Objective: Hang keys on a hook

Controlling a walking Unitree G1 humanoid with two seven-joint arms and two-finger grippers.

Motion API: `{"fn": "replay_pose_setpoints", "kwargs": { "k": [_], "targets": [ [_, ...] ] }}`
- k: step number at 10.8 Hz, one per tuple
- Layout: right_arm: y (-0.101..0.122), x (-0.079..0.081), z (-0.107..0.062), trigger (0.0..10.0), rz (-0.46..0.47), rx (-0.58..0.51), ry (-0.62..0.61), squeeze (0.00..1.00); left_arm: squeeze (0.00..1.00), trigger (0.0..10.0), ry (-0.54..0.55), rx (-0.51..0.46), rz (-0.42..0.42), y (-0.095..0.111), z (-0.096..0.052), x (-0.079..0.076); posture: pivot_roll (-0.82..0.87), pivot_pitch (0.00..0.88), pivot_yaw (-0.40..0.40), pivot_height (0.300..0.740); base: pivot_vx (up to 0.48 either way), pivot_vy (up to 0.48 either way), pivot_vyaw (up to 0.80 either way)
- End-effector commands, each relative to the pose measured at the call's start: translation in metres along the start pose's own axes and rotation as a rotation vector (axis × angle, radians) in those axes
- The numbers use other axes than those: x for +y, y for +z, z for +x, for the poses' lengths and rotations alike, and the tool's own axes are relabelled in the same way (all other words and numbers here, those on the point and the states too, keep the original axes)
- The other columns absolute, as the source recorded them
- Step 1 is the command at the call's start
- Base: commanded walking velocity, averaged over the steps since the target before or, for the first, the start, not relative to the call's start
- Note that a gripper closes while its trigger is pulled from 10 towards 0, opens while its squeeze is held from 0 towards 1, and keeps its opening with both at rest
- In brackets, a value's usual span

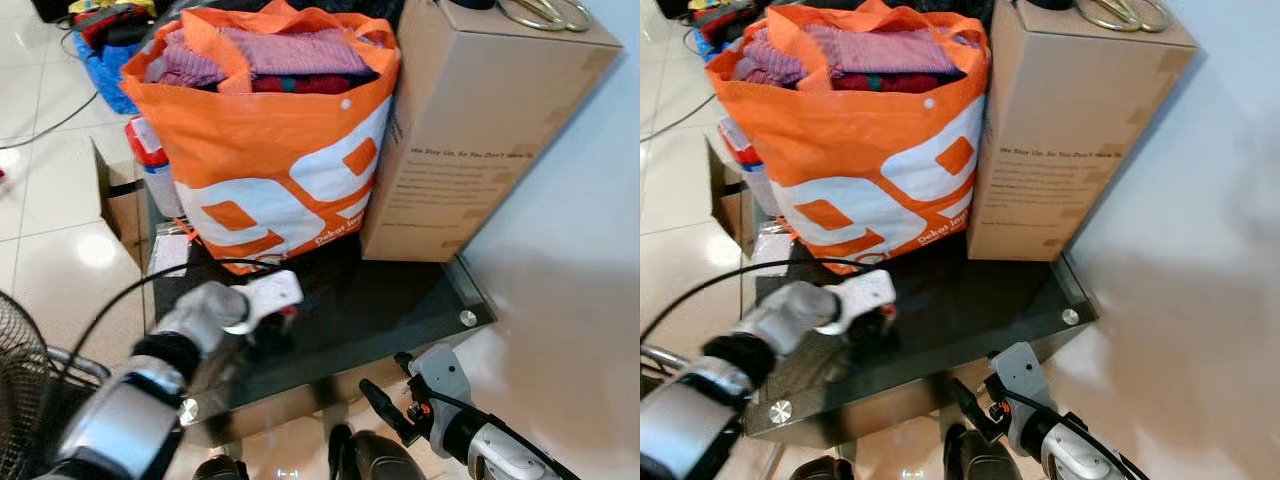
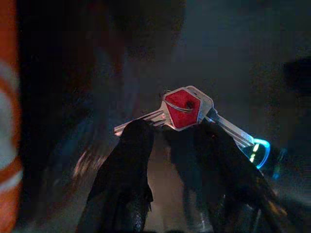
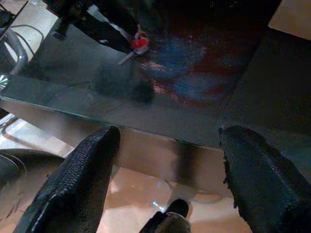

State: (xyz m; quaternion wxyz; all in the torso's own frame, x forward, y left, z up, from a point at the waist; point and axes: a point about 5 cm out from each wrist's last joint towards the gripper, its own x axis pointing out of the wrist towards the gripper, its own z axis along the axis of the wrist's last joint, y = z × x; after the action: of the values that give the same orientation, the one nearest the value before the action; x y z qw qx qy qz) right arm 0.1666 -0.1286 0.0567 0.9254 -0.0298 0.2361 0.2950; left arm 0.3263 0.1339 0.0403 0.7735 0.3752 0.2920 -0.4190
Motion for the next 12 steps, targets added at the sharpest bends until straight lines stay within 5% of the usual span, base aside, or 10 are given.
{"fn": "replay_pose_setpoints", "kwargs": {
  "k": [1,5,9,10,11,12],
  "targets": [
    [-0.003,0.0,-0.001,10.0,0.0,0.007,-0.008,0.0,0.0,10.0,-0.027,0.002,0.003,0.002,0.005,-0.007,-0.2,0.162,-0.062,0.74,0.0,0.0,0.0],
    [-0.003,-0.001,0.001,10.0,-0.002,0.003,-0.013,0.0,0.0,10.0,-0.039,-0.057,0.027,0.02,0.013,-0.013,-0.2,0.148,-0.052,0.74,0.0,0.0,0.0],
    [0.01,-0.019,0.024,10.0,-0.018,-0.068,-0.068,0.0,0.0,10.0,0.072,-0.285,-0.138,0.034,-0.026,0.03,-0.15,0.014,0.003,0.74,0.0,0.0,0.0],
    [0.013,-0.023,0.029,10.0,-0.024,-0.079,-0.086,0.0,1.0,10.0,0.077,-0.348,-0.192,0.039,-0.032,0.028,-0.14,0.0,0.023,0.74,0.0,0.0,0.0],
    [0.012,-0.03,0.034,10.0,-0.028,-0.063,-0.13,0.0,1.0,10.0,0.122,-0.424,-0.287,0.042,-0.037,0.026,-0.13,0.0,0.034,0.74,0.0,0.0,0.0],
    [0.013,-0.043,0.037,10.0,-0.018,-0.042,-0.231,0.0,1.0,10.0,0.291,-0.53,-0.481,0.035,-0.049,0.023,-0.1,0.0,0.028,0.74,0.0,0.0,0.0]
  ]
}}
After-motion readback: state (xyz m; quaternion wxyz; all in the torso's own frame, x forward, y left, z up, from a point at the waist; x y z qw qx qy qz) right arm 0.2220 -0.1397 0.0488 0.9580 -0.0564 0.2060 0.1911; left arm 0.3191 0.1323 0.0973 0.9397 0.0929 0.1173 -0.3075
